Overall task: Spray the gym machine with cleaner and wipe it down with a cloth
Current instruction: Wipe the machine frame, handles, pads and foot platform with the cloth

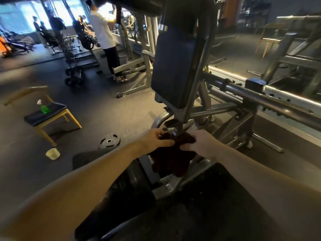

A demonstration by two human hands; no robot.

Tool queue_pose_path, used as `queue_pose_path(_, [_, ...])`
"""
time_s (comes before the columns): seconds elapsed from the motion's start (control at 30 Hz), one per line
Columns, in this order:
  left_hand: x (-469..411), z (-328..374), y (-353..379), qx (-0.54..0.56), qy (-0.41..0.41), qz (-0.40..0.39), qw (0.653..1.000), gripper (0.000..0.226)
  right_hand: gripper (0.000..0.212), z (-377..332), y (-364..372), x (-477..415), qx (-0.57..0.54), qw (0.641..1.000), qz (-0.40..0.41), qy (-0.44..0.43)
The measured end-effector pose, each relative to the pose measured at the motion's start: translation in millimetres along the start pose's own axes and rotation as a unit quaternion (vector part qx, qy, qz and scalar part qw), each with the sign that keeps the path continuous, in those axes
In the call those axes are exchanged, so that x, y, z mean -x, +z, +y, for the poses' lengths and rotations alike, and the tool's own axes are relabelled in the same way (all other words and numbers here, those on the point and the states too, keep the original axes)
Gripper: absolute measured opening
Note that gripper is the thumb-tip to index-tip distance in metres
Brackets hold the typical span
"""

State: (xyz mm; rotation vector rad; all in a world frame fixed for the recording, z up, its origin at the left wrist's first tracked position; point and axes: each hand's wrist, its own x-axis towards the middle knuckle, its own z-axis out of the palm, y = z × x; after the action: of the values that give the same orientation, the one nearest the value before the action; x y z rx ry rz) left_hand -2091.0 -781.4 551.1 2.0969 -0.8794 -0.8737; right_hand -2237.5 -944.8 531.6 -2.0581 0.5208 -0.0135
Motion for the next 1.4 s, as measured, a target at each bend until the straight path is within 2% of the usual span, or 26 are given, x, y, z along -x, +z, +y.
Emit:
queue_pose_path(0.13, [-1, -15, -7, -0.051, 0.013, 0.038, 0.998, 0.017, 0.019, 3, 16, -8, -0.025, 1.0, 0.013, 0.007])
queue_pose_path(0.23, [0, -23, -14, -0.073, 0.028, 0.065, 0.995, 0.019, 0.059, 10, 36, -19, -0.052, 0.995, 0.049, 0.068])
queue_pose_path(0.27, [-1, -28, -16, -0.076, 0.03, 0.074, 0.994, 0.021, 0.066, 10, 44, -23, -0.074, 0.99, 0.056, 0.105])
queue_pose_path(0.3, [-2, -33, -18, -0.078, 0.032, 0.086, 0.993, 0.023, 0.063, 9, 51, -26, -0.112, 0.982, 0.05, 0.145])
queue_pose_path(0.33, [-4, -39, -21, -0.074, 0.034, 0.094, 0.992, 0.025, 0.056, 7, 58, -29, -0.171, 0.967, 0.028, 0.186])
queue_pose_path(0.4, [-8, -52, -27, -0.047, 0.042, 0.092, 0.994, 0.027, 0.045, -3, 71, -32, -0.311, 0.914, -0.059, 0.252])
queue_pose_path(0.47, [-7, -64, -37, -0.023, 0.05, 0.071, 0.996, 0.025, 0.045, -11, 85, -39, -0.418, 0.861, -0.133, 0.259])
queue_pose_path(0.53, [-8, -80, -51, -0.007, 0.058, 0.037, 0.998, 0.028, 0.048, -18, 104, -53, -0.488, 0.824, -0.144, 0.249])
queue_pose_path(0.63, [-8, -106, -82, -0.046, 0.083, -0.01, 0.995, 0.035, 0.048, -39, 137, -75, -0.528, 0.812, -0.066, 0.239])
queue_pose_path(0.77, [-14, -145, -136, -0.098, 0.158, -0.064, 0.98, 0.044, 0.041, -80, 192, -108, -0.581, 0.785, 0.025, 0.213])
queue_pose_path(0.93, [-35, -199, -210, -0.143, 0.22, -0.053, 0.964, 0.048, 0.035, -136, 264, -165, -0.589, 0.761, 0.148, 0.231])
queue_pose_path(1.03, [-42, -220, -247, -0.166, 0.238, -0.034, 0.956, 0.046, 0.033, -156, 291, -200, -0.554, 0.764, 0.224, 0.244])
queue_pose_path(1.2, [-60, -227, -288, -0.084, 0.222, -0.015, 0.971, 0.026, 0.027, -197, 292, -221, -0.528, 0.77, 0.293, 0.207])
queue_pose_path(1.3, [-74, -203, -302, -0.046, 0.2, -0.023, 0.978, 0.019, 0.025, -213, 271, -225, -0.518, 0.767, 0.325, 0.195])
queue_pose_path(1.4, [-93, -164, -309, -0.058, 0.207, -0.013, 0.976, 0.013, 0.021, -220, 239, -234, -0.502, 0.772, 0.346, 0.177])
